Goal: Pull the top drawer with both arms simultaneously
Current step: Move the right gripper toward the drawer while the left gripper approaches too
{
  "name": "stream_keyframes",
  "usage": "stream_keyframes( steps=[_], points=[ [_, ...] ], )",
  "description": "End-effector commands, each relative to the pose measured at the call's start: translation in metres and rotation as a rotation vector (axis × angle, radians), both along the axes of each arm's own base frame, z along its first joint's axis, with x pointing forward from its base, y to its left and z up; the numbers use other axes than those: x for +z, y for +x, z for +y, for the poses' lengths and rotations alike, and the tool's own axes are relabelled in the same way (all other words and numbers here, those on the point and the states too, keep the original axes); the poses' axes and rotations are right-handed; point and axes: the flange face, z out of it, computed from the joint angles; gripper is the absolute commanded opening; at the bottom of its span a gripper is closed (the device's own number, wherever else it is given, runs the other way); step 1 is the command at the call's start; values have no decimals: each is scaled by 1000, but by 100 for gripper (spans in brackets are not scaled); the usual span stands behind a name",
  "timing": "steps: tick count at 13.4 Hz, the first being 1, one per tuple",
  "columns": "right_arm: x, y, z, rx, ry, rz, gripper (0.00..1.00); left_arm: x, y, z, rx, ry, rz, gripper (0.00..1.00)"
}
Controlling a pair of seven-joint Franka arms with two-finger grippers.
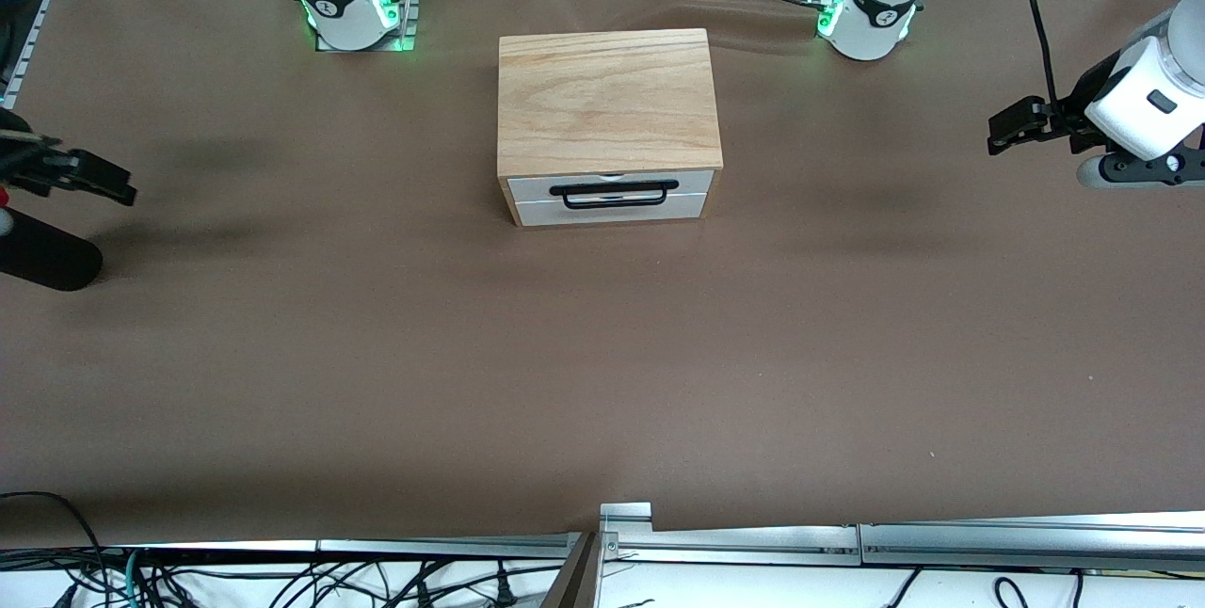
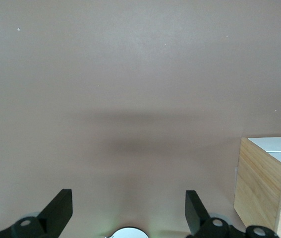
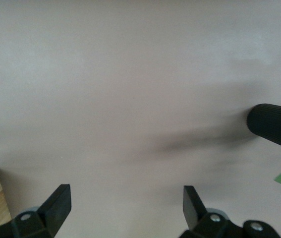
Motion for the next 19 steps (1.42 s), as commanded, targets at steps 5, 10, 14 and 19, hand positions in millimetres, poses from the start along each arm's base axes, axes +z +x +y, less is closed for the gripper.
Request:
stream_keyframes(
  steps=[5, 10, 14, 19],
  points=[
    [-68, 21, 60, 73, 77, 113, 100, 5, 0, -8, -5, 13, -8, 100],
    [-126, 45, 77, -49, 445, 155, 100, 0, -2, -30, -10, -1, 4, 100],
    [-175, 64, 109, -67, 769, 164, 100, -38, 3, -32, 17, -42, 7, 100],
    [-261, 66, 145, 32, 1131, 133, 100, -137, 2, -37, 44, -91, -19, 100]
  ],
)
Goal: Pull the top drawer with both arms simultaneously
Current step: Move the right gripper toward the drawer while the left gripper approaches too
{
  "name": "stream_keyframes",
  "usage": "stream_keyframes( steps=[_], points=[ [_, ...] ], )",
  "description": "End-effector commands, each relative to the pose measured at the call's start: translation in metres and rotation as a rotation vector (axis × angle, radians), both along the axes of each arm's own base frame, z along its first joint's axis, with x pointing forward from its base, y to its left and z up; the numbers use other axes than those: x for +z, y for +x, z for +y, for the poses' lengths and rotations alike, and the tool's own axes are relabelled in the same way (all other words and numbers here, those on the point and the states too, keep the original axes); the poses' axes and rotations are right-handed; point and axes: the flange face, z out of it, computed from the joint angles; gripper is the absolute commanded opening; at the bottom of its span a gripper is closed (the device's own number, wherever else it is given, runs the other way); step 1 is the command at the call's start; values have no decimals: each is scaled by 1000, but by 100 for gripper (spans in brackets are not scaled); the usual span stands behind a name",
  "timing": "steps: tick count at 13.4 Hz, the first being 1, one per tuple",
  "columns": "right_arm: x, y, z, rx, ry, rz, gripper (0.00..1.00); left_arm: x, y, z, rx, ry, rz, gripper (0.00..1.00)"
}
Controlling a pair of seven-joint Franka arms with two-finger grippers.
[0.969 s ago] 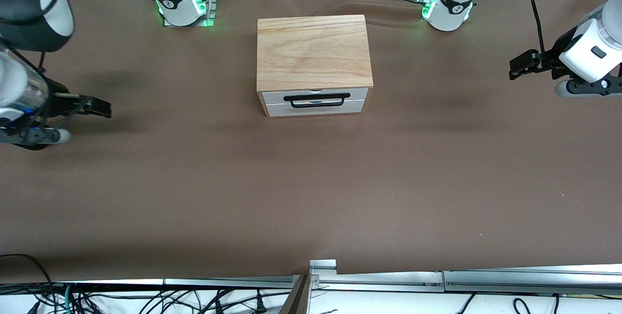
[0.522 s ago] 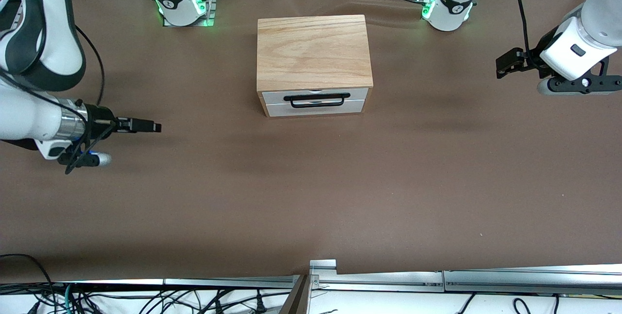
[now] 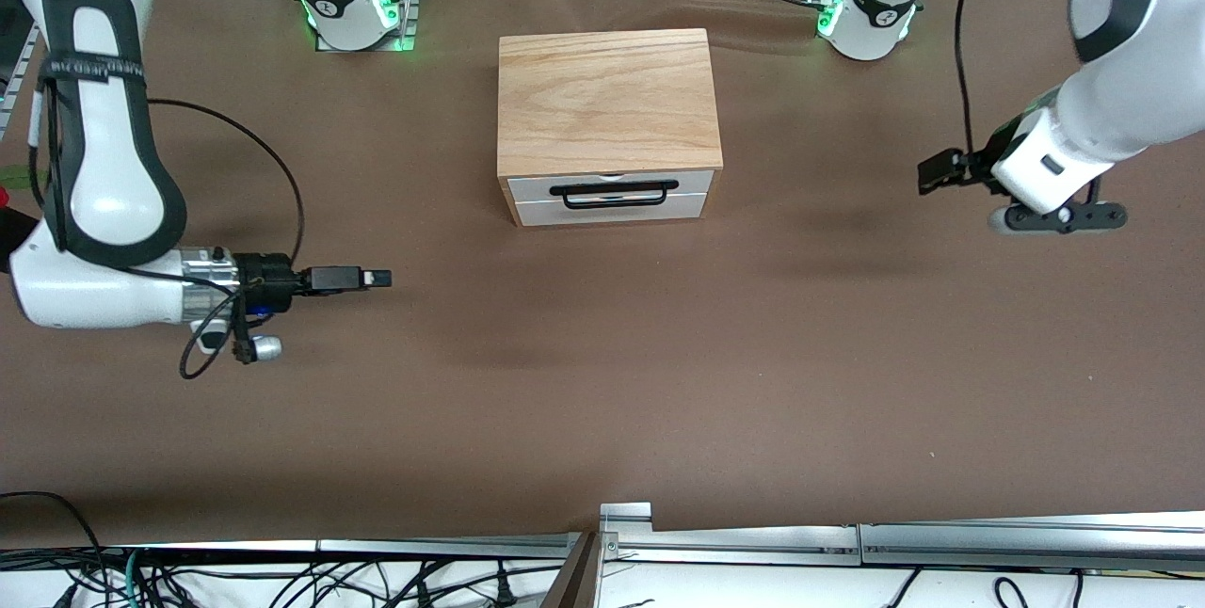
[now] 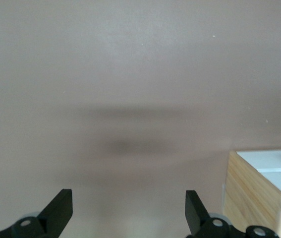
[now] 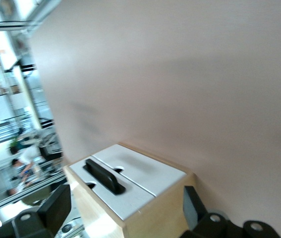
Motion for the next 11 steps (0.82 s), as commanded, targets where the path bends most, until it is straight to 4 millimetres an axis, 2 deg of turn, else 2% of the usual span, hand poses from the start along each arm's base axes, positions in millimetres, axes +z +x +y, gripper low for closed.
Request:
stream_keyframes(
  steps=[1, 4, 8, 9, 11],
  points=[
    [-48, -10, 27, 7, 194, -51, 100, -48, -16, -18, 8, -39, -5, 100],
    [-91, -27, 71, -11, 351, -71, 100, -109, -30, -37, -19, -36, 23, 100],
    [-115, -55, 133, -45, 471, -130, 100, -162, -61, -59, -60, -34, -1, 100],
    [-120, -62, 142, -48, 503, -146, 100, -177, -70, -70, -62, -52, -20, 100],
    [-127, -76, 159, -25, 525, -161, 100, -199, -75, -84, -3, -142, -35, 100]
  ],
)
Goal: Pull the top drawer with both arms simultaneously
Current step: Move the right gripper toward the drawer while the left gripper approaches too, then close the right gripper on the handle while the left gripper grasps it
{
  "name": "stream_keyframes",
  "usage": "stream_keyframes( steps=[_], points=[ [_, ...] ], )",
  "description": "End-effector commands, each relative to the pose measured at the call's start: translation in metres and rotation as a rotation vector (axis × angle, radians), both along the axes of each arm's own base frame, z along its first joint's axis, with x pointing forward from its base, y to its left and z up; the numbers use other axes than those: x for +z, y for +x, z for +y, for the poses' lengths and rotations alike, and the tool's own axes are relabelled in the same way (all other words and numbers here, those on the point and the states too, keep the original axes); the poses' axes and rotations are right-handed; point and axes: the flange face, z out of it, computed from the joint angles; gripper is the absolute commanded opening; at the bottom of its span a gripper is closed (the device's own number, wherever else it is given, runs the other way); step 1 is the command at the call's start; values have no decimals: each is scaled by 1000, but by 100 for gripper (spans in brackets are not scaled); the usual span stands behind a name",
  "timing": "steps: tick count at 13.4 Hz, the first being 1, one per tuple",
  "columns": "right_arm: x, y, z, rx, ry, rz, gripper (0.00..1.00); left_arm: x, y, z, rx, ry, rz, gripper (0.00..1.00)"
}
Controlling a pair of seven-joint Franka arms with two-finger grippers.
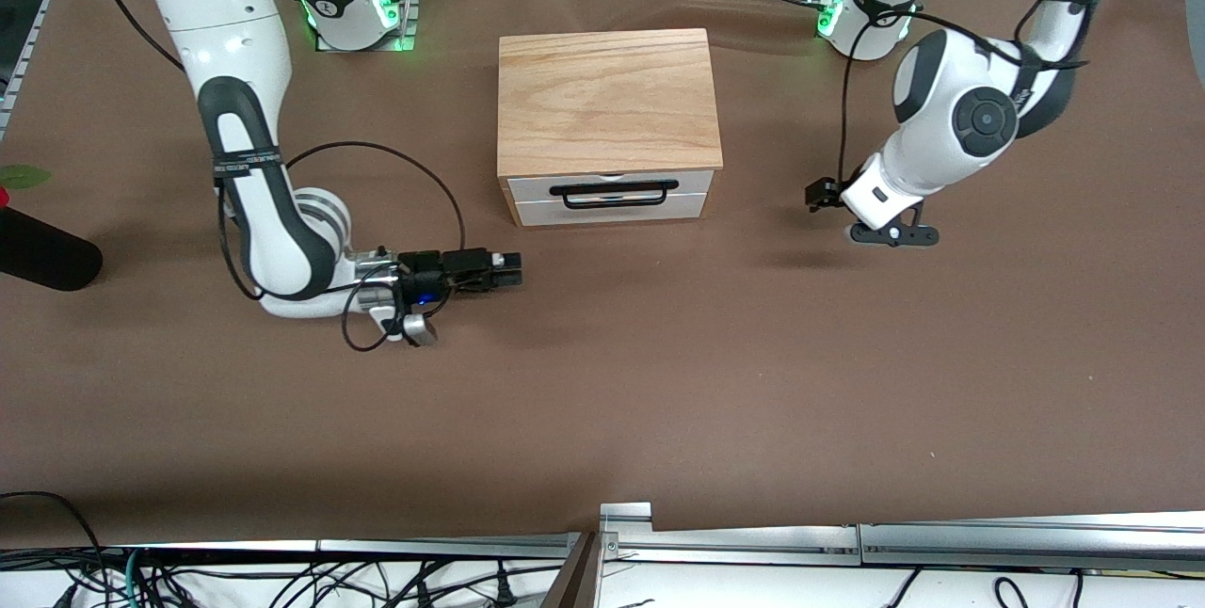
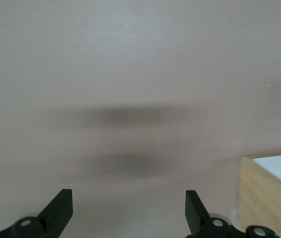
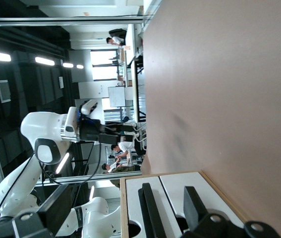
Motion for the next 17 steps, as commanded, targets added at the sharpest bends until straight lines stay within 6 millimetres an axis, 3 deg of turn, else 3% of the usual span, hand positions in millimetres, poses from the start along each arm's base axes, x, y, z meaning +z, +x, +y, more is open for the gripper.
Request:
stream_keyframes(
  steps=[1, 6, 10, 12, 17],
  points=[
    [-4, -20, 14, 9, 33, -39, 100, -23, -9, -15, 42, -106, -1, 100],
    [-15, -53, 50, 86, 78, -31, 100, -72, -10, -23, 58, -599, -64, 100],
    [-34, -78, 53, 105, 109, -70, 100, -74, -26, -80, 111, -887, -133, 100],
    [-41, -88, 54, 115, 123, -98, 99, -70, -26, -95, 140, -1035, -155, 100],
    [-47, -98, 53, 123, 136, -92, 94, -100, -32, -117, 42, -1283, -280, 92]
  ],
)
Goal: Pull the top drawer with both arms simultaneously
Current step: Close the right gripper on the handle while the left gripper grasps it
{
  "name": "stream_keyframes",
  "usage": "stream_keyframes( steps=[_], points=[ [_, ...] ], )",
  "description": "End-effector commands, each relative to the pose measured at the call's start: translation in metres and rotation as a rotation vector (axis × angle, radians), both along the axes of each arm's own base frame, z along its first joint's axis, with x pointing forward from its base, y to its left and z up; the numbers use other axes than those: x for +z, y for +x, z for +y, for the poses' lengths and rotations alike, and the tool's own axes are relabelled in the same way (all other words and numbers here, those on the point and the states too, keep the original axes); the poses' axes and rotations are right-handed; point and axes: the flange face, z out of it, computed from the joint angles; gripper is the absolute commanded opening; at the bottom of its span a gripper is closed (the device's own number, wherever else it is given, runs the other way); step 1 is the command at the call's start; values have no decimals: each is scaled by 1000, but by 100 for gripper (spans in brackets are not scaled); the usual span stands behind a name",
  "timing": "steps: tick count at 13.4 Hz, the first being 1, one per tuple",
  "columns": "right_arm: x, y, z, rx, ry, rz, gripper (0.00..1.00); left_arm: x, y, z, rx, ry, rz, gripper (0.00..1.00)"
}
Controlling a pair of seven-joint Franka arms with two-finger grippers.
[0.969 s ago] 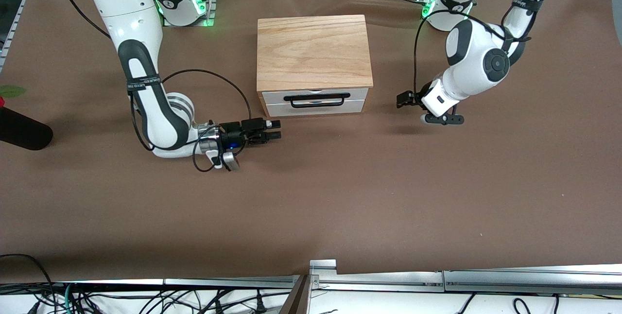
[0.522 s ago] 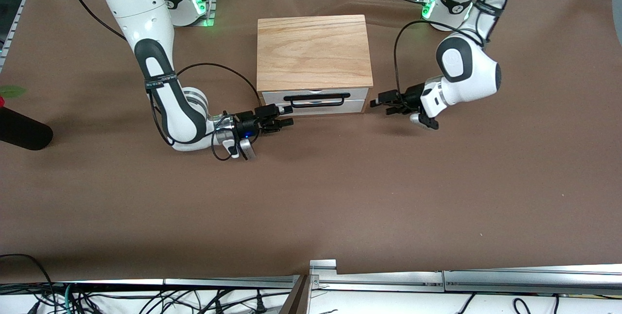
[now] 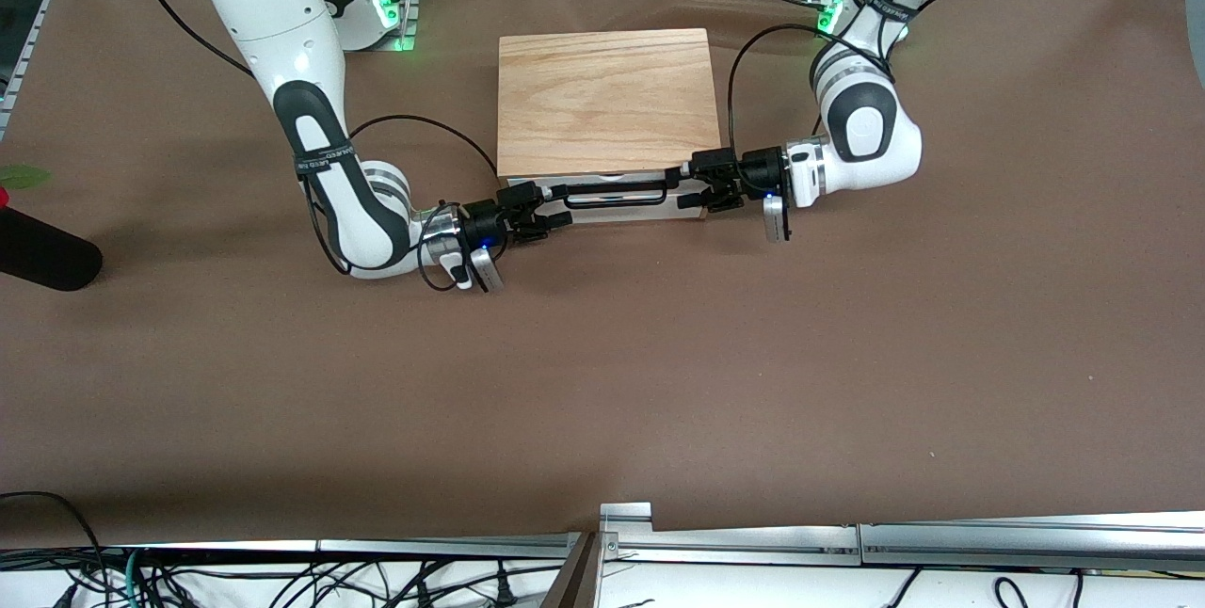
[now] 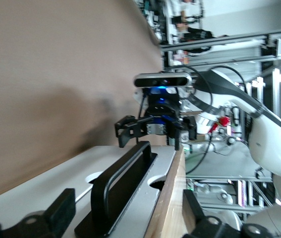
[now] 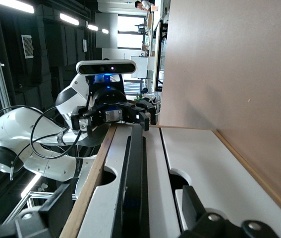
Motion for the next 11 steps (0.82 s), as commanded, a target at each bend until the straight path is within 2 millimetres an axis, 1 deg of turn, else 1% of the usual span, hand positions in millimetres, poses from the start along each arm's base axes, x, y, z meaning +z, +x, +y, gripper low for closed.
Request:
stream_keyframes(
  steps=[1, 2, 4, 5, 6, 7, 8, 9, 11],
  points=[
    [3, -8, 0, -13, 23, -11, 87, -15, 14, -4, 4, -85, -58, 92],
    [2, -8, 0, -13, 22, -9, 83, -17, 19, -6, 7, -92, -71, 90],
    [3, -8, 3, -27, 32, -10, 74, -22, 22, -7, 8, -103, -72, 85],
    [3, -9, 8, -29, 40, -15, 70, -26, 23, -5, 9, -121, -63, 80],
    [3, -10, 8, -33, 42, -16, 65, -32, 23, -5, 12, -124, -49, 76],
    [3, -9, 8, -35, 40, -18, 64, -40, 20, -5, 13, -125, -34, 69],
    [3, -9, 9, -35, 37, -19, 64, -42, 19, -5, 15, -126, -27, 64],
    [3, -9, 9, -35, 37, -19, 64, -45, 18, -5, 15, -126, -20, 60],
    [2, -10, 10, -33, 38, -19, 60, -50, 13, -7, 8, -133, -6, 54]
  ],
)
